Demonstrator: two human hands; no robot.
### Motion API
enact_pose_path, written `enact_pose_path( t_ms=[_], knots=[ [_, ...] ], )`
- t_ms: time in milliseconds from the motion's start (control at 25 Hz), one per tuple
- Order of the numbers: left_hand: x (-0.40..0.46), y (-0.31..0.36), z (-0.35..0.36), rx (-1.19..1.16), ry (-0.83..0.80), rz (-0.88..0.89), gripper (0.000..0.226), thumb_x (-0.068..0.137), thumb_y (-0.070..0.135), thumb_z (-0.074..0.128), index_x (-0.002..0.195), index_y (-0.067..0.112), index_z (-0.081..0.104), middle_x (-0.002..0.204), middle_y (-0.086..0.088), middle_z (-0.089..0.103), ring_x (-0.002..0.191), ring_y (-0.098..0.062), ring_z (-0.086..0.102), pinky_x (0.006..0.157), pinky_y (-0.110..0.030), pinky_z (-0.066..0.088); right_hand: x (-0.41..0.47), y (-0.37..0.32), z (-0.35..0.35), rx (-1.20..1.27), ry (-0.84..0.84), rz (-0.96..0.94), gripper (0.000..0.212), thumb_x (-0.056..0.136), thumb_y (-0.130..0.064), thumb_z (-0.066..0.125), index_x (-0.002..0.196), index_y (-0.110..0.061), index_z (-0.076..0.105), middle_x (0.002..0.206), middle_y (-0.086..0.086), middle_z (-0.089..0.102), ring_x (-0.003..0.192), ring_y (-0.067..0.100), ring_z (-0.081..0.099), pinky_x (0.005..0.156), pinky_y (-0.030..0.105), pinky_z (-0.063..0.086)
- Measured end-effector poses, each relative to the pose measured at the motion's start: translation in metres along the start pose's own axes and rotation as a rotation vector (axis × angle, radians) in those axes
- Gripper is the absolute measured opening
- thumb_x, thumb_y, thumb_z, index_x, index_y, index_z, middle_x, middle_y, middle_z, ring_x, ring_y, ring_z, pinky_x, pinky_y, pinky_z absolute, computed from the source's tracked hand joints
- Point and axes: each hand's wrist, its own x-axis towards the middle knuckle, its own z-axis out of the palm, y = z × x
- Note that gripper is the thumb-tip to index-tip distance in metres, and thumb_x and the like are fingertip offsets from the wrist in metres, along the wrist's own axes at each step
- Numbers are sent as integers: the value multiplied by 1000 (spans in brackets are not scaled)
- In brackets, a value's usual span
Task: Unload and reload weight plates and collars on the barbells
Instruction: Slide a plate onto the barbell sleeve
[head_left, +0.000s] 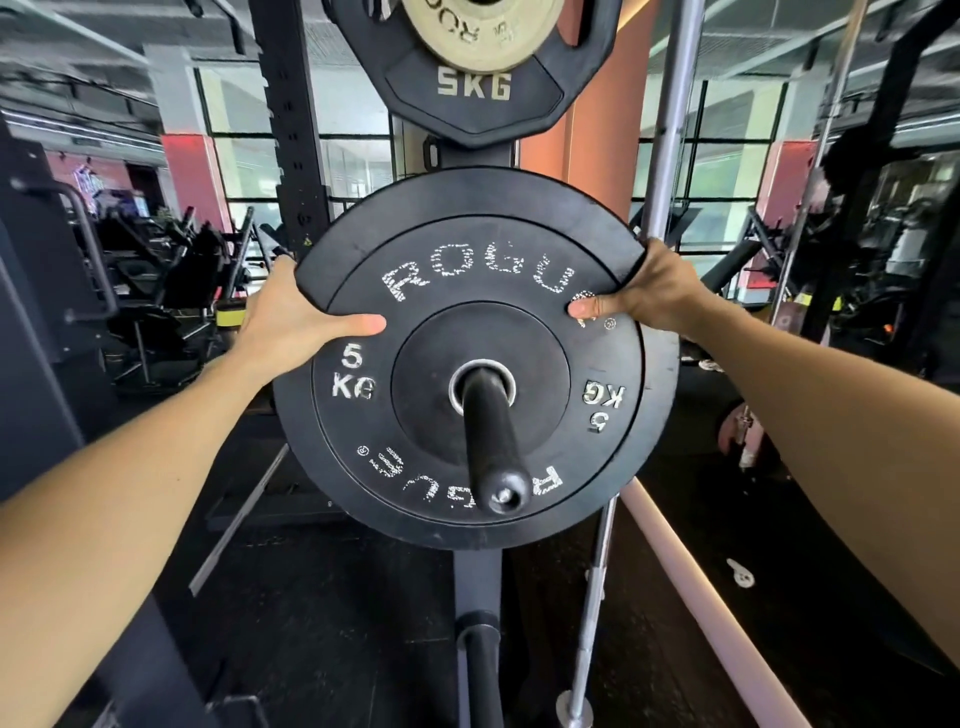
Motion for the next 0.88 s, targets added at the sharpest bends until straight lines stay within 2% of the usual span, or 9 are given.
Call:
enact_pose_path(
  t_ms=[120, 200, 320, 400, 480, 640, 720, 800, 880],
  knots=[
    [-23, 8, -14, -42, -21, 6, 101, 24, 72, 87, 110, 33, 49, 97, 27, 56, 90, -4, 53, 66, -23, 39, -27, -9, -9, 36, -18, -27, 69, 35, -43, 96, 98, -26, 74, 86, -19, 75, 83, -8, 68, 73, 10, 51],
    [-44, 17, -25, -63, -36, 10, 96, 26, 69, 88, 107, 35, 50, 97, 28, 58, 91, -3, 54, 68, -24, 41, -52, -17, -17, 52, -21, -36, 56, 40, -35, 97, 90, -30, 72, 81, -24, 74, 81, -14, 66, 65, 5, 49],
    [-77, 31, -44, -64, -53, 5, 92, 30, 65, 90, 108, 36, 52, 100, 26, 60, 98, -8, 57, 77, -31, 46, -88, -28, -31, 61, -23, 3, 70, 37, -38, 99, 99, -28, 70, 96, -11, 76, 93, 3, 70, 81, 21, 54],
    [-101, 46, -61, -25, -65, 24, 92, 32, 65, 90, 110, 33, 54, 105, 20, 62, 105, -14, 58, 85, -36, 48, -116, -35, -41, 57, -21, 8, 64, 34, -42, 97, 90, -34, 67, 87, -19, 74, 83, -7, 67, 73, 13, 52],
    [-123, 62, -79, 21, -78, 47, 94, 32, 65, 90, 111, 31, 54, 107, 16, 63, 110, -17, 56, 92, -40, 47, -146, -45, -51, 76, -27, 11, 64, 34, -40, 97, 91, -35, 68, 80, -27, 72, 74, -17, 63, 62, 5, 48],
    [-169, 75, -113, 59, -167, 48, 92, 33, 61, 92, 113, 32, 55, 106, 16, 65, 110, -17, 55, 91, -34, 44, -204, -54, -49, 101, -78, 62, 59, 34, -41, 96, 88, -31, 72, 74, -26, 72, 66, -15, 65, 54, 3, 47],
    [-195, 70, -139, 74, -198, 17, 93, 35, 58, 93, 116, 35, 55, 108, 16, 65, 112, -16, 55, 90, -31, 42, -227, -67, -38, 78, -132, 68, 62, 35, -45, 95, 92, -31, 73, 77, -25, 73, 71, -15, 66, 64, 7, 52],
    [-219, 62, -172, 91, -188, -35, 86, 37, 55, 94, 111, 36, 55, 106, 17, 64, 109, -15, 56, 85, -29, 42, -242, -87, -19, 35, -199, 48, 78, 36, -52, 95, 107, -30, 72, 95, -15, 76, 92, 2, 70, 88, 25, 55],
    [-237, 56, -207, 126, -174, -67, 79, 39, 54, 94, 105, 34, 55, 101, 18, 63, 104, -16, 57, 79, -29, 43, -252, -108, 0, 6, -235, 31, 93, 31, -62, 94, 114, -29, 70, 104, -9, 74, 102, 13, 68, 96, 34, 52]
  ],
)
